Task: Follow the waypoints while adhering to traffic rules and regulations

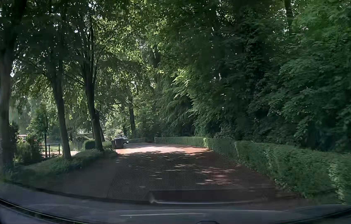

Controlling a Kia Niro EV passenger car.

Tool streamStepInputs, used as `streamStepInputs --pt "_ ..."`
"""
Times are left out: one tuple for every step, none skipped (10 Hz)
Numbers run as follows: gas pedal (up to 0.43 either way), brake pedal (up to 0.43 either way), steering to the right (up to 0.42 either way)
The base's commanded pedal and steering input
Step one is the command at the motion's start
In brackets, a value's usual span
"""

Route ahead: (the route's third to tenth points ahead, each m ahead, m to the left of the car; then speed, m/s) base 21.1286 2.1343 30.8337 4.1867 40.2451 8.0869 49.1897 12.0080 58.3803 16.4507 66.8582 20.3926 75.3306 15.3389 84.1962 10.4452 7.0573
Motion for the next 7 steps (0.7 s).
streamStepInputs --pt "0.130 0.000 -0.003" --pt "0.130 0.000 -0.003" --pt "0.130 0.000 -0.004" --pt "0.130 0.000 -0.004" --pt "0.130 0.000 -0.005" --pt "0.130 0.000 -0.008" --pt "0.130 0.000 -0.009"
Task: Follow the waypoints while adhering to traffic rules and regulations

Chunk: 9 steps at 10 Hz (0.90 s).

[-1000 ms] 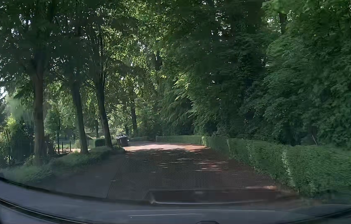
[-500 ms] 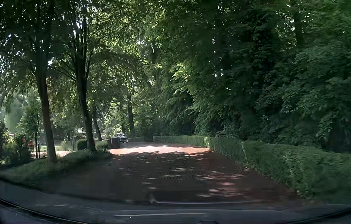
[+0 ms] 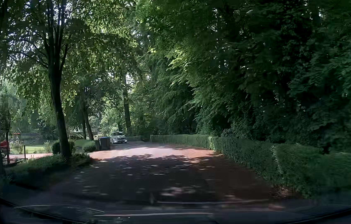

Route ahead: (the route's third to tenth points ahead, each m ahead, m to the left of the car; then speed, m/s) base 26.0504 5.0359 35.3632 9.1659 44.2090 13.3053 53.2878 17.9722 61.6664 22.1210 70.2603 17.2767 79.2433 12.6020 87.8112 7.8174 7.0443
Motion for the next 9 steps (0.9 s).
streamStepInputs --pt "0.130 0.000 -0.010" --pt "0.138 0.000 -0.011" --pt "0.138 0.000 -0.012" --pt "0.138 0.000 -0.012" --pt "0.138 0.000 -0.013" --pt "0.138 0.000 -0.016" --pt "0.138 0.000 -0.020" --pt "0.138 0.000 -0.020" --pt "0.138 0.000 -0.020"
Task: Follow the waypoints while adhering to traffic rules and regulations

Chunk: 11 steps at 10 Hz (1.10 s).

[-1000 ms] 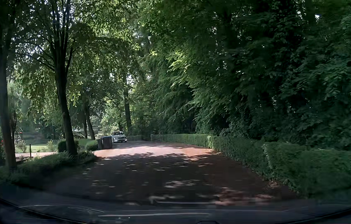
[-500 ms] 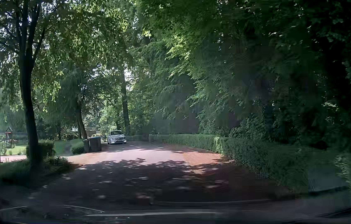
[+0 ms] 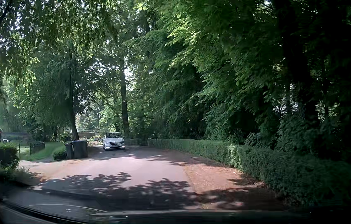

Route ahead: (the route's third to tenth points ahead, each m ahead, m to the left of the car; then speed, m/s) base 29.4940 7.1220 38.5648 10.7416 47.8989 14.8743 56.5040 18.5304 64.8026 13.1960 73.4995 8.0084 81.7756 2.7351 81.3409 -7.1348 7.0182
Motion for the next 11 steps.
streamStepInputs --pt "0.138 0.000 -0.026" --pt "0.130 0.000 -0.032" --pt "0.130 0.000 -0.038" --pt "0.130 0.000 -0.040" --pt "0.130 0.000 -0.043" --pt "0.130 0.000 -0.046" --pt "0.130 0.000 -0.050" --pt "0.130 0.000 -0.055" --pt "0.130 0.000 -0.060" --pt "0.130 0.000 -0.063" --pt "0.130 0.000 -0.065"
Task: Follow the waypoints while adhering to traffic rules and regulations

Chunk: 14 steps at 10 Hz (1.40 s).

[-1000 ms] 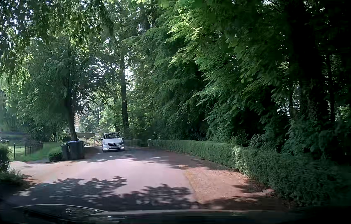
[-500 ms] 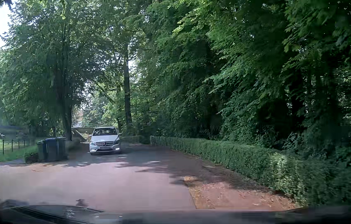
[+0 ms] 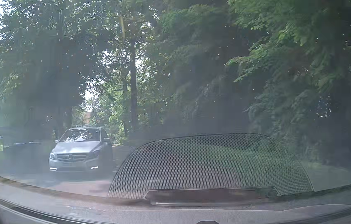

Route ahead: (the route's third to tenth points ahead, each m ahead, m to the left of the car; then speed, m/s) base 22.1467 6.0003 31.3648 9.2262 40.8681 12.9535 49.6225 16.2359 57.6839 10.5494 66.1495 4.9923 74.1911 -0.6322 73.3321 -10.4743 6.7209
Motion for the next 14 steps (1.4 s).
streamStepInputs --pt "0.130 0.000 -0.068" --pt "0.138 0.000 -0.070" --pt "0.138 0.000 -0.070" --pt "0.138 0.000 -0.070" --pt "0.138 0.000 -0.072" --pt "0.138 0.000 -0.076" --pt "0.138 0.000 -0.081" --pt "0.138 0.000 -0.083" --pt "0.138 0.000 -0.084" --pt "0.138 0.000 -0.084" --pt "0.138 0.000 -0.084" --pt "0.138 0.000 -0.084" --pt "0.130 0.000 -0.086" --pt "0.130 0.000 -0.086"
